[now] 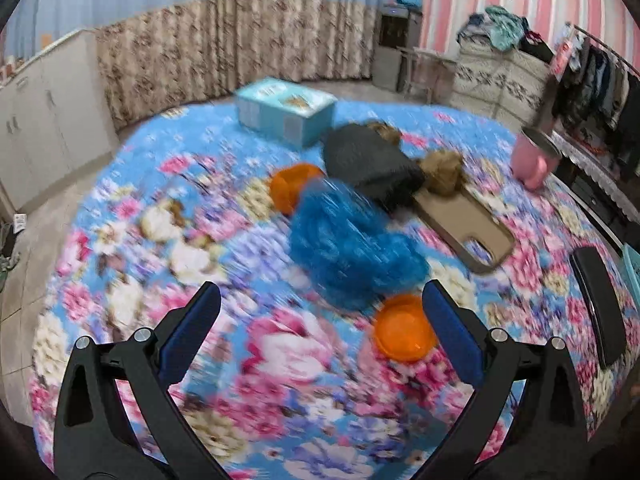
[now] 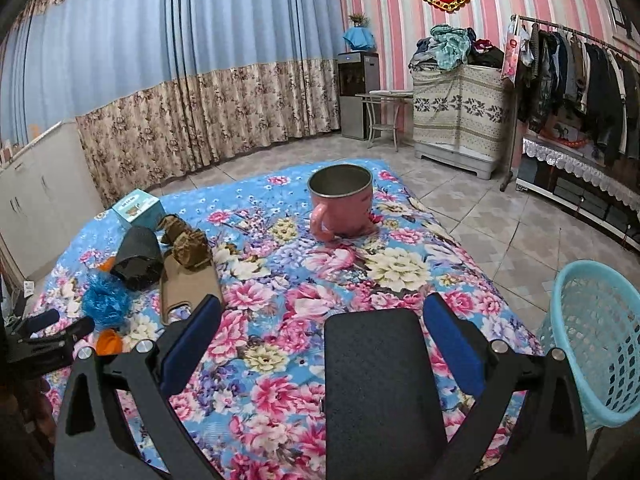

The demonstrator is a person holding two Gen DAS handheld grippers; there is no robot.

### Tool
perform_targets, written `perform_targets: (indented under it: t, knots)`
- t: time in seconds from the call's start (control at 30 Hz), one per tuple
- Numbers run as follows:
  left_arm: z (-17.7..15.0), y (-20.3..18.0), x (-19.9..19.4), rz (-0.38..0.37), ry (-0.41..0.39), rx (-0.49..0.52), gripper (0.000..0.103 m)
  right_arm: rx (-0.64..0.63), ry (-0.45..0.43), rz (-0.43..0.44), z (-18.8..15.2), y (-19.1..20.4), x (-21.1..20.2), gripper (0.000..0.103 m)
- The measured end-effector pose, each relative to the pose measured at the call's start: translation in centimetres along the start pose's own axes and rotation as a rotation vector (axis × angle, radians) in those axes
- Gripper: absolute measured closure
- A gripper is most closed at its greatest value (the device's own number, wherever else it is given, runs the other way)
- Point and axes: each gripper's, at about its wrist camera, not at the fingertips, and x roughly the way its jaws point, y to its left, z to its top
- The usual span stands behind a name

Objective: Collect trash
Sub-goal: 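Grasp the orange round lid with the left tool while the right tool grasps the blue plastic bag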

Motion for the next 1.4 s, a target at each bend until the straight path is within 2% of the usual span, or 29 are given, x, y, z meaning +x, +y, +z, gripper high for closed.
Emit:
perform_targets:
  t: [0.1, 0.2, 0.23, 0.3, 0.4, 0.47, 0.5, 0.53, 0.7, 0.77, 0.87, 0.93, 1.07, 1.3, 1.4]
  knots:
    - [-0.5, -1.1, 0.4, -0.022, 0.031, 0.017, 0.006, 0.001, 0.029, 0.002, -0.8, -0.3, 0.8, 0.005]
    - [-0.9, -2.6, 1.3, -0.002, 0.058, 0.074, 0.009, 0.025, 0.055, 0.004, -1.2, -0.8, 1.3, 0.005]
    - [-1.1, -3.2, 1.7, 0.004, 0.074, 0.104, 0.017, 0.033, 0.060, 0.004, -1.3, -0.9, 1.4, 0.005]
    - [-1.3, -4.2, 2.2, -0.008, 0.104, 0.147, 0.024, 0.043, 0.069, 0.006, -1.5, -1.0, 1.6, 0.005]
    - [-1.3, -4.5, 2.1, -0.032, 0.092, 0.153, 0.036, 0.039, 0.065, 0.013, -1.5, -0.8, 1.6, 0.005]
    - [-1.2, -4.4, 2.1, -0.049, 0.086, 0.141, 0.050, 0.033, 0.066, 0.012, -1.7, -0.6, 1.7, 0.005]
    - [-1.1, -4.3, 1.9, -0.075, 0.083, 0.132, 0.062, 0.028, 0.073, 0.014, -1.8, -0.4, 1.8, 0.005]
    - [-1.0, -4.2, 1.8, -0.093, 0.083, 0.125, 0.064, 0.022, 0.079, 0.015, -1.9, -0.3, 2.0, 0.005]
    - [-0.5, -3.5, 1.0, -0.135, 0.087, 0.091, 0.064, -0.012, 0.086, 0.003, -2.4, 0.3, 2.0, 0.005]
    - [-0.1, -2.9, -0.3, -0.158, 0.053, 0.083, 0.064, -0.020, 0.086, -0.002, -2.5, 0.4, 1.9, 0.005]
    - [0.7, -1.6, -2.2, -0.141, -0.016, 0.077, 0.064, -0.046, 0.085, -0.014, -2.6, 0.9, 2.0, 0.005]
    - [1.3, -0.4, -3.1, -0.096, -0.064, 0.079, 0.064, -0.073, 0.088, -0.016, -2.7, 1.6, 2.3, 0.005]
    - [2.3, 2.7, -3.9, 0.045, -0.141, 0.087, 0.064, -0.112, 0.103, 0.019, -2.7, 3.8, 2.7, 0.005]
    - [2.7, 8.8, -2.4, 0.137, -0.094, -0.042, 0.064, -0.215, 0.085, 0.103, -2.8, 10.8, 3.3, 0.005]
    - [2.7, 10.6, -2.0, 0.142, -0.086, -0.107, 0.064, -0.239, 0.103, 0.171, -3.0, 14.5, 4.1, 0.005]
